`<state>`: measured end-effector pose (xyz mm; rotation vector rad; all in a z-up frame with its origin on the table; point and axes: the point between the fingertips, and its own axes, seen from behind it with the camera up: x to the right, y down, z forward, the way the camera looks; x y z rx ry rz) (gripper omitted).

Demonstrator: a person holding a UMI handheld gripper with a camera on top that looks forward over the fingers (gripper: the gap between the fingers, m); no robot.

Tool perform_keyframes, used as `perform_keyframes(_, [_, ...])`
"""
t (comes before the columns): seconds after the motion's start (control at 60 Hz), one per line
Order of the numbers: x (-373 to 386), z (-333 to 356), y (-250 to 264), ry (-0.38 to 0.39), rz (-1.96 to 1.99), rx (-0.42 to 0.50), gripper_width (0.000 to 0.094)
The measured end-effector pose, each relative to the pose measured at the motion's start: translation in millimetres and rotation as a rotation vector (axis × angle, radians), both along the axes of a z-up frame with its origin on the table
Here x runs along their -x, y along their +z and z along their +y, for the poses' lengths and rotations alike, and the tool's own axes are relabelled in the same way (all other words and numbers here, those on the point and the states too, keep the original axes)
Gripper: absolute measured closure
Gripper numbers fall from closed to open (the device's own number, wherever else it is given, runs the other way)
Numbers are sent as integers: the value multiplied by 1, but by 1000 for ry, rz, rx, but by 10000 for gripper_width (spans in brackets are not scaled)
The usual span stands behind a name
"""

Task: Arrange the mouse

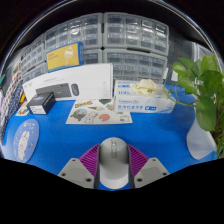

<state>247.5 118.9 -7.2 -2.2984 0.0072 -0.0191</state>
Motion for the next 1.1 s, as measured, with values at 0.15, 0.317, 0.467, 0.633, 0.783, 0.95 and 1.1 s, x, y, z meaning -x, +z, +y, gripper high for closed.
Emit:
perform_keyframes(0.15, [-1,-1,0,-19,-10,85,578])
perform_keyframes(0.317, [14,15,66,-118,-47,-1,579])
perform_keyframes(0.467, [85,29,153,-134,-44,-138,577])
perform_keyframes(0.633, [211,31,178,-47,-30,-182,579])
perform_keyframes(0.783, [299,25,134,-26,8,-114,579])
perform_keyframes(0.95, [340,10,57,-22,5,16,579])
perform_keyframes(1.1, [339,1,11,-56,-17,89,579])
